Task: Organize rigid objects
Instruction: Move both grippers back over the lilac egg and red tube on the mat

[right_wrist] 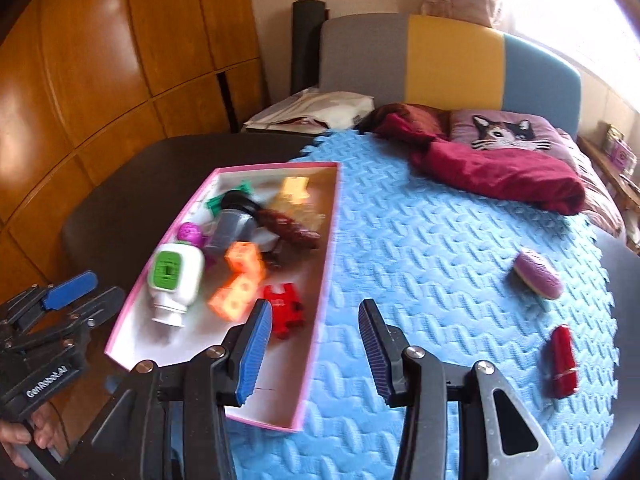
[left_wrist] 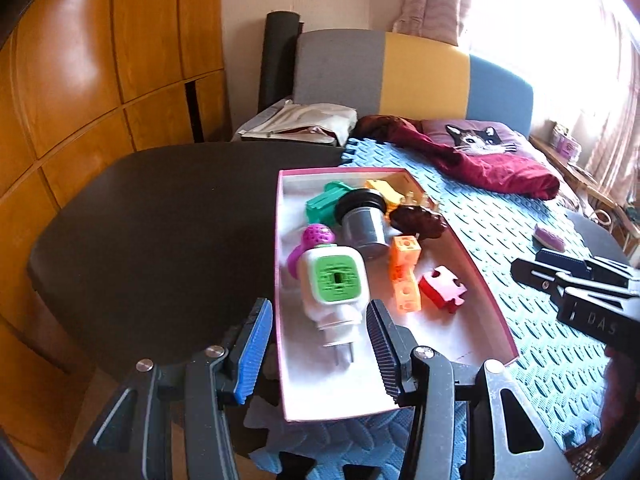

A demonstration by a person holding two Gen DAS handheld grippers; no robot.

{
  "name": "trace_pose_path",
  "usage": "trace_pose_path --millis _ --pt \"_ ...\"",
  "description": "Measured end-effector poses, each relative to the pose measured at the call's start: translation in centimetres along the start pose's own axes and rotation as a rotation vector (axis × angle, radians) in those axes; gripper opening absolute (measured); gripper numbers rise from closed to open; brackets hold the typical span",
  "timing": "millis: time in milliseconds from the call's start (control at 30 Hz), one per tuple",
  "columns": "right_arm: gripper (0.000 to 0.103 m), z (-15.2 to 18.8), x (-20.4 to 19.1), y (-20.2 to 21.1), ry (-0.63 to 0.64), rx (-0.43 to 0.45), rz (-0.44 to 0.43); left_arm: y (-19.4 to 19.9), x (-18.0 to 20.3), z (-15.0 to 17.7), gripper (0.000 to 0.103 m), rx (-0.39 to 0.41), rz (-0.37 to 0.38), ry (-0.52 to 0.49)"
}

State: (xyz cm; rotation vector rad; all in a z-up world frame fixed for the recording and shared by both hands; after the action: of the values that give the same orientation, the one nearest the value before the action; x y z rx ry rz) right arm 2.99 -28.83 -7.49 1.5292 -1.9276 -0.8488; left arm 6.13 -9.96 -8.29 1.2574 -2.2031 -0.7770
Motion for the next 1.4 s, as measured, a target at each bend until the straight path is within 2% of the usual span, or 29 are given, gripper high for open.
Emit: trace_pose_path --millis 233,533,633,667,767,867,1067,1100,1167,1200,1267,1400 --pt "0.046 0.3 7.1 0.3 -0.075 -0.018 0.088 -0.3 2.1 -0.7 0.051 0.002 0.028 -0.044" --pt "0.046 2.0 18.1 0.6 -0.125 0.005 0.336 -1.1 5.0 -1.4 0.052 -0.018 0.069 -0.100" --pt "0.046 3.8 21.7 0.1 -0.233 -0.011 0.386 -1.7 6.4 -1.6 0.052 -0.031 0.092 -0.123" --pt "0.046 4.3 23.1 -0.1 -0.304 -0.039 0.392 -1.9 6.9 -1.7 0.052 -0.035 0.100 -0.130" --pt "0.046 4.4 25.8 0.3 -0.468 -0.014 0.371 -2.3 8.7 -1.9 0.052 -0.037 0.128 -0.154" --pt "0.046 4.9 27.0 0.7 -0.527 -0.020 0.389 -2.8 10.9 -2.1 0.052 -0.047 0.166 -0.184" --pt "0.046 5.7 28.3 0.5 -0.619 -0.045 0.358 -4.7 15.4 -3.0 0.053 -0.083 0.236 -0.237" --pt "0.046 5.9 28.5 0.3 -0.639 -0.057 0.337 -5.2 16.2 -3.2 0.055 -0.093 0.244 -0.247" --pt "0.046 6.4 28.8 -0.3 -0.673 -0.089 0.302 -6.0 17.5 -3.5 0.072 -0.110 0.254 -0.262" --pt "0.046 6.7 28.8 -0.6 -0.689 -0.105 0.288 -6.6 18.3 -3.6 0.075 -0.120 0.261 -0.263" --pt "0.046 7.1 29.0 -1.0 -0.723 -0.129 0.255 -7.6 19.5 -3.7 0.076 -0.139 0.284 -0.260" --pt "0.046 7.2 29.2 -0.9 -0.748 -0.122 0.238 -10.3 21.9 -4.2 0.076 -0.175 0.298 -0.273"
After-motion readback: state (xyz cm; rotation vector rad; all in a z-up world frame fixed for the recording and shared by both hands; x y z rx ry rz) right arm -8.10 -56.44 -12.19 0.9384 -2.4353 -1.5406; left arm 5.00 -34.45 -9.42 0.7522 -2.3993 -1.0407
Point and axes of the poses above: each gripper's, at about its wrist camera, not at the fingertips, and y roughly against the way its jaws point, x to its right, z to its underside, the point moved 7 cm from there along -y, roughly the way its jaws point, and after that the axes turned 9 degrees about z, right-handed, at the moved point
